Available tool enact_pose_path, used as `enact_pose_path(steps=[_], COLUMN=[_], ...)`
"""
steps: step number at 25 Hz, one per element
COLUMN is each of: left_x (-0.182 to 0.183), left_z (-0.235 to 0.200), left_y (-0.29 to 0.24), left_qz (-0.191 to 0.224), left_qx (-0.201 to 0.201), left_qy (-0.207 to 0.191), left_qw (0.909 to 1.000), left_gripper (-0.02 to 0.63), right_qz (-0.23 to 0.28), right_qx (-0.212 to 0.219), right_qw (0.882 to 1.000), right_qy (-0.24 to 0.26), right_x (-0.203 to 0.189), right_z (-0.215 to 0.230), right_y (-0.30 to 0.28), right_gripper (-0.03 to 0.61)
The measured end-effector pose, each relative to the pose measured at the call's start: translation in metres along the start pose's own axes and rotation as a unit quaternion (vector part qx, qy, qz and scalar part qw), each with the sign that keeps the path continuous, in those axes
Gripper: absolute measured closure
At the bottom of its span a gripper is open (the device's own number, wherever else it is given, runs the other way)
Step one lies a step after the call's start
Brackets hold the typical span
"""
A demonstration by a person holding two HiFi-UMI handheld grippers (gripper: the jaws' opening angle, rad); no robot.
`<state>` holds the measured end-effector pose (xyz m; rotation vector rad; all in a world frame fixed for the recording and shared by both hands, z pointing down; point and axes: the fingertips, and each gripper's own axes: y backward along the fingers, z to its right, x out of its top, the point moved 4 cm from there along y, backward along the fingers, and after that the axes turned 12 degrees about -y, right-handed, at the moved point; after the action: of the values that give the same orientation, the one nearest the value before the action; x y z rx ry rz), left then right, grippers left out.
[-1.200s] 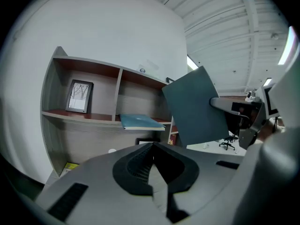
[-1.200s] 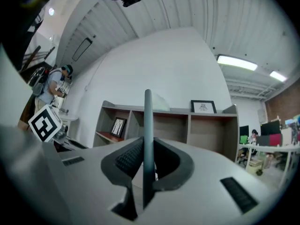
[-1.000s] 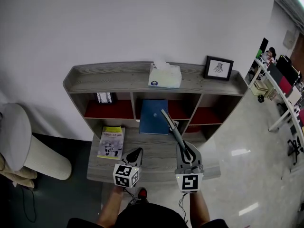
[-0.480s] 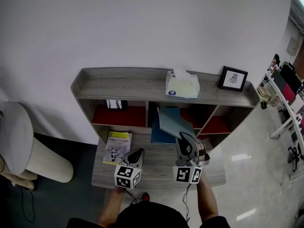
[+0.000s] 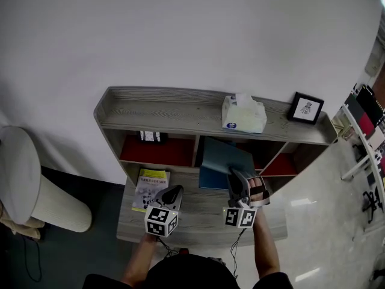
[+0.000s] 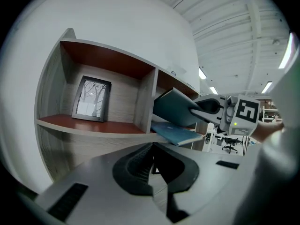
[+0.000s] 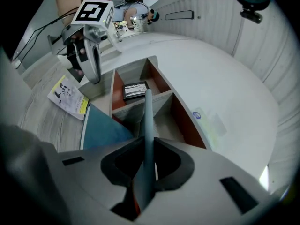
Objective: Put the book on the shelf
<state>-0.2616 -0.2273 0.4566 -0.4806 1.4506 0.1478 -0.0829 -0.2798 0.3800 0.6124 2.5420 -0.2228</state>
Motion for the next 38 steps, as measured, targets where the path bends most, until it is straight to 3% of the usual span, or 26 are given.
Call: enact_pose_path(steps=[4, 11, 25, 31, 38], left_x=[-0.001, 0.000, -0.004, -0.002, -0.001], left_z=[-0.006, -0.017, -0.022, -0.017, -0.014], left_y=[-0.004, -0.013, -0.024, -0.026, -0.024], left_qz=[-0.001, -0.001, -0.006, -0.008, -0.008], left_qx=[-0.002, 0.001, -0.002, -0.008, -0.011], left_qy=[0.002, 0.010, 0.014, 0.011, 0.009], left_qw=[1.0000, 1.0000, 0.9999, 0.9999, 0.9999], left_gripper=[0.606, 0.606, 0.606, 0.606, 0.606], right_qz=[-0.009, -0.024, -0.041, -0.066, -0.089], right_qx=[0.011, 0.038, 0.070, 0.095, 0.126], right_qw=[0.999, 0.997, 0.995, 0.993, 0.988], right_qy=[0.037, 0.061, 0.050, 0.010, 0.021], right_x=[-0.006, -0.014, -0.032, -0.035, -0.041], right_z=[-0.009, -0.020, -0.028, -0.030, -0.032], right_y=[-0.015, -0.039, -0.051, -0.050, -0.050], right_gripper=[0.506, 0.505, 0.502, 0.459, 0.410])
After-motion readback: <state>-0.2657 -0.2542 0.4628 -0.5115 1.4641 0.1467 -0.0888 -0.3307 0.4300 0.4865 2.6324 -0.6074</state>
